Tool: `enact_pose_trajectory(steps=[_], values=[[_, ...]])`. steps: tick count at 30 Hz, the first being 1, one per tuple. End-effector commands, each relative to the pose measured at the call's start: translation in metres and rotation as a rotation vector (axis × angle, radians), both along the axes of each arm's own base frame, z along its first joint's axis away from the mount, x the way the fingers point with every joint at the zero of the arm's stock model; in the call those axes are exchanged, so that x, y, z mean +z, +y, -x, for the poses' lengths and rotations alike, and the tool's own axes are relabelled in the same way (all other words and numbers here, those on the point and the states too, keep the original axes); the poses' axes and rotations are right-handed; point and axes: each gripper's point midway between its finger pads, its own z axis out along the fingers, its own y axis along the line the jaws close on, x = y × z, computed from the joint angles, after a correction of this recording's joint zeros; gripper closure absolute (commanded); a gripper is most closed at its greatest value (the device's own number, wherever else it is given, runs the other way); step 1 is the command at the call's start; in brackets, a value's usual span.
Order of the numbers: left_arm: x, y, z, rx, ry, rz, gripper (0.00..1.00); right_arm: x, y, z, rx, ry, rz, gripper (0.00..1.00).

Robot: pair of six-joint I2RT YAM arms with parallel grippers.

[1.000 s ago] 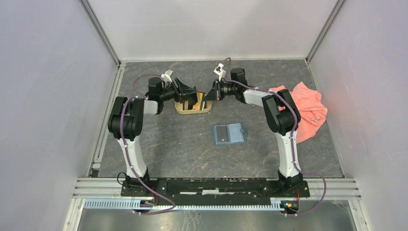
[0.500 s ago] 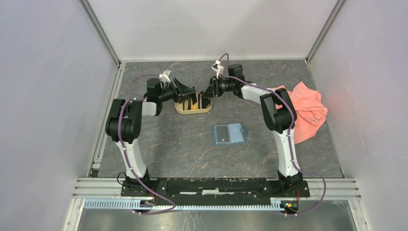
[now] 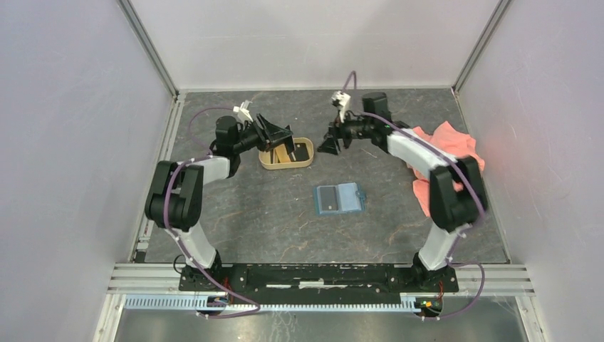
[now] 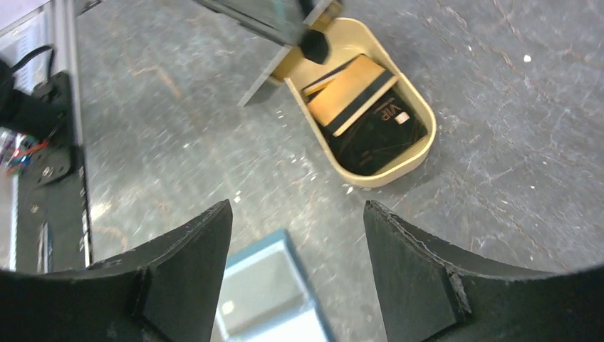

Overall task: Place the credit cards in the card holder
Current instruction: Pick up the credit card from the storage box.

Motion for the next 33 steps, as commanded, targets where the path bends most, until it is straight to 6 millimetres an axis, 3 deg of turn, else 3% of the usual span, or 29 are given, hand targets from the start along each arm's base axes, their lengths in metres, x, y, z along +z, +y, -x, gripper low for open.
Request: enact_pose_trajectory(steps=[1,5,9,14,22,26,33], values=[[0.018,-0.028,0.022,0.077,-0.095,-0.184,0.58,0.026,-0.025,0.053,0.104,-0.127,-0.068,0.25],[0.03,-0.055,0.048,0.149,-0.131,-0.234,0.59,0.026,-0.05,0.095,0.109,-0.15,-0.117,0.21],[0.034,-0.086,0.069,0.199,-0.143,-0.248,0.6,0.022,-0.06,0.112,0.081,-0.134,-0.165,0.2],[0.033,-0.108,0.078,0.261,-0.156,-0.308,0.6,0.021,-0.06,0.108,-0.013,-0.06,-0.234,0.19],[0.023,-0.114,0.087,0.339,-0.161,-0.421,0.62,0.02,-0.061,0.096,-0.116,0.017,-0.272,0.22],[0.022,-0.119,0.091,0.334,-0.161,-0.429,0.63,0.005,-0.063,0.082,-0.183,0.103,-0.248,0.27],[0.019,-0.123,0.095,0.333,-0.155,-0.432,0.63,-0.002,-0.048,0.089,-0.136,0.188,-0.279,0.4]])
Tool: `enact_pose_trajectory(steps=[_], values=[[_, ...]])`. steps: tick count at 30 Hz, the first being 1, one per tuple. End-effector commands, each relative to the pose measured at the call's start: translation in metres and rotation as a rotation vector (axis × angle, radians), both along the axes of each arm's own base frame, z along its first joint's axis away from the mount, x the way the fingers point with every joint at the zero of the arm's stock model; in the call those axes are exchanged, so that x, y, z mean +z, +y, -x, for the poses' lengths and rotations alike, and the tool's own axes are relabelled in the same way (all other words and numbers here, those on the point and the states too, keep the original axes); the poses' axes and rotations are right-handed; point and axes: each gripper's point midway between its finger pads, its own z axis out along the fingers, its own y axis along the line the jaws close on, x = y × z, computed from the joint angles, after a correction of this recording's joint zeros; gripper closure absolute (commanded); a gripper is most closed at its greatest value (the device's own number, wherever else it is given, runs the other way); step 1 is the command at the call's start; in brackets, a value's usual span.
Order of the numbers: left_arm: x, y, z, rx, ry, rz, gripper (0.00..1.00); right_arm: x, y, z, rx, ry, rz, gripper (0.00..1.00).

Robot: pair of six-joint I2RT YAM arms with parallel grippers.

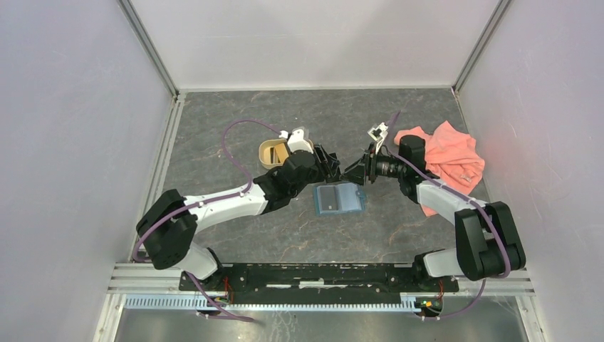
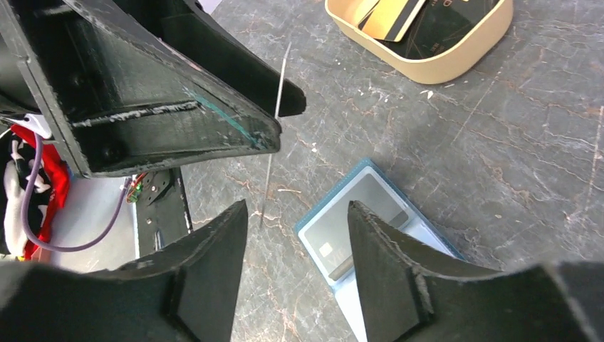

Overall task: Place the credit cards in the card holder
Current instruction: Pick up the credit card from the storage box.

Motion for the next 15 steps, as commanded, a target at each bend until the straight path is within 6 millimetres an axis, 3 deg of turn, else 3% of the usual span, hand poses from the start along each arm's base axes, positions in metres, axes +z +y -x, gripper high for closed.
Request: enact_pose_trajectory(steps=[1,9,11,13,15], values=[[0.013,-0.002,-0.008,0.031,-0.049,-0.015,0.63,0.019,0.011,-0.004,0.015,-0.041,-0.043,0.42],[0.013,-0.008,-0.002,0.011,-0.047,-0.013,0.63,0.018,0.019,-0.004,0.037,0.014,-0.074,0.64],[0.014,-0.01,0.0,0.006,-0.049,-0.011,0.63,0.017,0.02,-0.003,0.043,0.027,-0.084,0.79],[0.017,-0.011,0.002,-0.004,-0.056,-0.004,0.62,0.018,0.021,-0.001,0.055,0.032,-0.098,1.0],[0.024,-0.01,0.005,-0.015,-0.073,0.014,0.55,0.019,0.021,0.004,0.062,0.039,-0.109,1.0]])
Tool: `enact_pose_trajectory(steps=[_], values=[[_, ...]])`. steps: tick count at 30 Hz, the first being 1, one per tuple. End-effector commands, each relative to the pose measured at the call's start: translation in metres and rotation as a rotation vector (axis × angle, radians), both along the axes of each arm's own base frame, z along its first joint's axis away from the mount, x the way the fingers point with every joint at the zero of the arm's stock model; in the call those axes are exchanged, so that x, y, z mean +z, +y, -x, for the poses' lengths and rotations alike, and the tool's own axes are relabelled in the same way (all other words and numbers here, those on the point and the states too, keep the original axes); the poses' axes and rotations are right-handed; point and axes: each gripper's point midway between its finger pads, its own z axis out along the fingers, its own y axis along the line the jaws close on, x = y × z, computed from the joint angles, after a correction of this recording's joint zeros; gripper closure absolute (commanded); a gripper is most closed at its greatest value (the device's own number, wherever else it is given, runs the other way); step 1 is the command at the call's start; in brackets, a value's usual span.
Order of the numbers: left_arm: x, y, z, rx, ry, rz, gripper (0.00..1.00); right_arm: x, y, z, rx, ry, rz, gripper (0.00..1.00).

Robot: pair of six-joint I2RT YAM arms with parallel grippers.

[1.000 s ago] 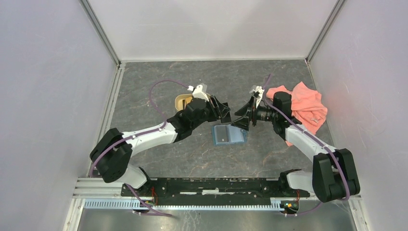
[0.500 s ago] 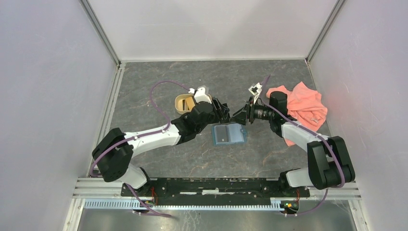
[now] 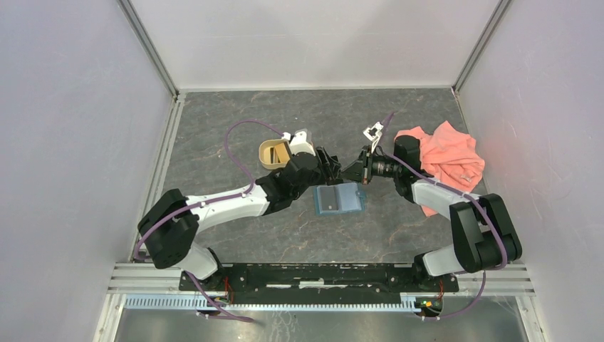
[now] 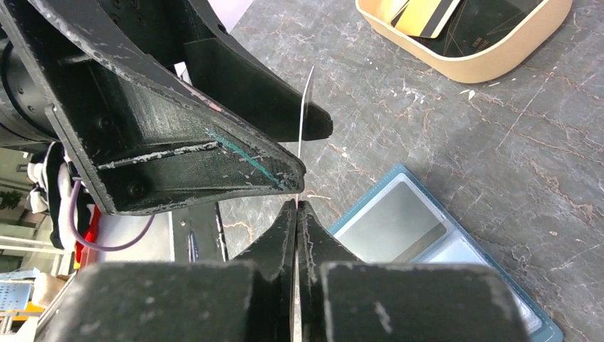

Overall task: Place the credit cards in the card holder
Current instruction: Pick up the credit card from the storage box.

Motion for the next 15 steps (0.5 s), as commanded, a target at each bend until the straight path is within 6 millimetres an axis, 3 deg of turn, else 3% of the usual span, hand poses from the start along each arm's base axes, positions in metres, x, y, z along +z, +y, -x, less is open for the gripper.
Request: enact_pose_trajectory(steps=[1,6,10,15], values=[[0.037,-0.004,-0.002,-0.006,-0.098,0.05,0.48,0.022,0.004,0.001,0.023,-0.06,-0.06,1.0],[0.079,0.03,0.004,0.007,-0.237,0.003,0.03,0.016,-0.007,0.023,0.013,-0.086,-0.072,1.0],[0.095,0.065,0.013,0.012,-0.311,-0.004,0.0,-0.001,-0.017,0.045,0.034,-0.023,-0.07,1.0],[0.07,0.077,0.037,-0.121,-0.281,0.109,0.0,-0.034,-0.039,0.045,-0.119,0.16,-0.034,1.0]])
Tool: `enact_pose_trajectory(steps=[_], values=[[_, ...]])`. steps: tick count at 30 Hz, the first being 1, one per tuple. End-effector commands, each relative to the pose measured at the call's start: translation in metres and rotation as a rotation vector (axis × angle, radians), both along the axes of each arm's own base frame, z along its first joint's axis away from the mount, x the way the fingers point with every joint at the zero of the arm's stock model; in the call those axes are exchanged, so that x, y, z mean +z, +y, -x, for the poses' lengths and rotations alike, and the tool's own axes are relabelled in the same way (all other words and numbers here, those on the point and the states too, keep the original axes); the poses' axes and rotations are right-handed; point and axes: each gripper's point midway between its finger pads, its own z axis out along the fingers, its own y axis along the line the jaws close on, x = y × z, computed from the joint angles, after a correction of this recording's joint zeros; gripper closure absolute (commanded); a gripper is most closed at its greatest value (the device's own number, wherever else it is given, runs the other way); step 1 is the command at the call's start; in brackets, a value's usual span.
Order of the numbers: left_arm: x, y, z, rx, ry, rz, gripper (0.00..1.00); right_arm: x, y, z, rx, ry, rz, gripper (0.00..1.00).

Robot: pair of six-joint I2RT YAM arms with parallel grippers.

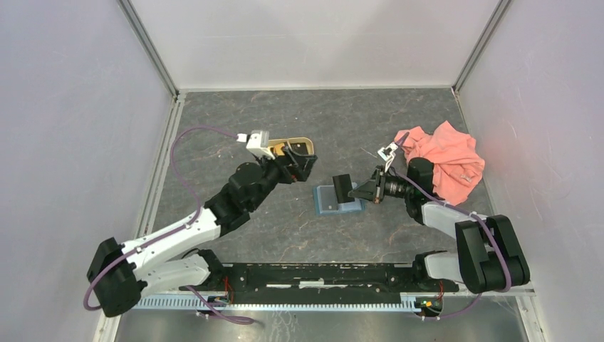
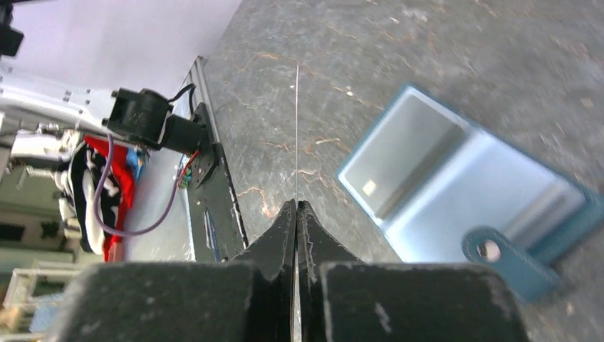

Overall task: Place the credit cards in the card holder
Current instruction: Pick up the credit card from the storage box, then insert the credit card into the card holder.

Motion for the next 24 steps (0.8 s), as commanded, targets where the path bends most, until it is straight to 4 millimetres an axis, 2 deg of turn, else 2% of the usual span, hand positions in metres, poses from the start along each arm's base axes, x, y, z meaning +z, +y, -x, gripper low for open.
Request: enact_pose_trajectory(steps=[1,3,6,10,13,16,20,22,24], values=[[-0.037,0.002,0.016,-0.111,0.034,0.001,0.01,-0.021,-0.016,-0.001,-0.132,0.139,0.034,1.0],[-0.061,0.002,0.021,-0.121,0.099,0.004,0.03,-0.032,-0.019,0.001,-0.174,0.199,0.047,1.0],[-0.085,-0.004,0.025,-0.139,0.174,0.024,0.11,-0.045,-0.02,-0.002,-0.22,0.307,0.05,1.0],[-0.12,-0.016,0.017,-0.148,0.273,-0.072,0.32,-0.065,-0.022,-0.005,-0.21,0.375,0.117,1.0],[-0.143,-0.026,0.014,-0.167,0.337,-0.125,0.38,-0.07,-0.022,-0.004,-0.2,0.404,0.121,1.0],[-0.158,-0.035,0.012,-0.179,0.378,-0.122,0.38,-0.074,-0.02,-0.005,-0.187,0.444,0.122,1.0],[-0.145,-0.051,0.003,-0.178,0.421,-0.064,0.35,-0.082,-0.02,-0.009,-0.179,0.496,0.148,1.0],[-0.153,-0.046,-0.005,-0.108,0.477,-0.111,0.25,-0.085,-0.02,-0.012,-0.181,0.514,0.158,1.0],[-0.167,-0.037,-0.005,-0.055,0.535,-0.16,0.23,-0.086,-0.019,-0.013,-0.168,0.538,0.154,1.0]])
